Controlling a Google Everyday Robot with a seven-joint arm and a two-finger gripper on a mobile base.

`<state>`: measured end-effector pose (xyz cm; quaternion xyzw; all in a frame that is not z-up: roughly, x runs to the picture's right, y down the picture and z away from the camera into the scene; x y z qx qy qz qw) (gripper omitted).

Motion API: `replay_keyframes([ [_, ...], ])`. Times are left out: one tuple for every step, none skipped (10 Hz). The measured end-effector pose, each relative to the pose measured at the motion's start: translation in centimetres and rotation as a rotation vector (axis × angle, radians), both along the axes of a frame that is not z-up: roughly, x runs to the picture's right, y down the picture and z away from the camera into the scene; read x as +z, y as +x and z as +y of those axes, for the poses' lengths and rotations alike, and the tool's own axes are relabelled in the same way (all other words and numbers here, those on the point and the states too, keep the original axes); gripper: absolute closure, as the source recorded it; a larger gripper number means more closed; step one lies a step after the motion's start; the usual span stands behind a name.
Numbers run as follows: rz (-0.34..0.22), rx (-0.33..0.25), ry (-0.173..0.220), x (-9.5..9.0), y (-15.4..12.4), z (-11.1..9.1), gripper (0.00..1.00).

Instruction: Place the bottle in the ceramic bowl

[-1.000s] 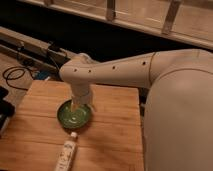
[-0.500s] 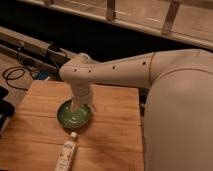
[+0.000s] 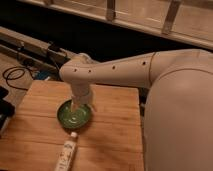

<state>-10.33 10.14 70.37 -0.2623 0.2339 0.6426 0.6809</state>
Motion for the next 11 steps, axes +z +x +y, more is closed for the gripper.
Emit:
replay_keyframes([
  [0.000,0.000,0.000,0.00,0.00,0.00,0.35],
  [0.000,0.000,0.000,0.00,0.00,0.00,0.35],
  [0.000,0.000,0.000,0.00,0.00,0.00,0.35],
  [0.000,0.000,0.000,0.00,0.00,0.00,0.35],
  [0.000,0.000,0.000,0.00,0.00,0.00,0.35],
  [0.000,0.000,0.000,0.00,0.00,0.00,0.35],
  [0.000,0.000,0.000,0.00,0.01,0.00,0.35],
  [0.001,-0.001,0.005,-0.05,0.03,-0.11,0.35],
  [-0.001,-0.005,0.014,-0.05,0.02,-0.24,0.35],
  [-0.014,-0.010,0.069,0.16,-0.15,-0.70,0.35],
  [-0.018,-0.014,0.121,0.35,-0.11,-0.57,0.35],
])
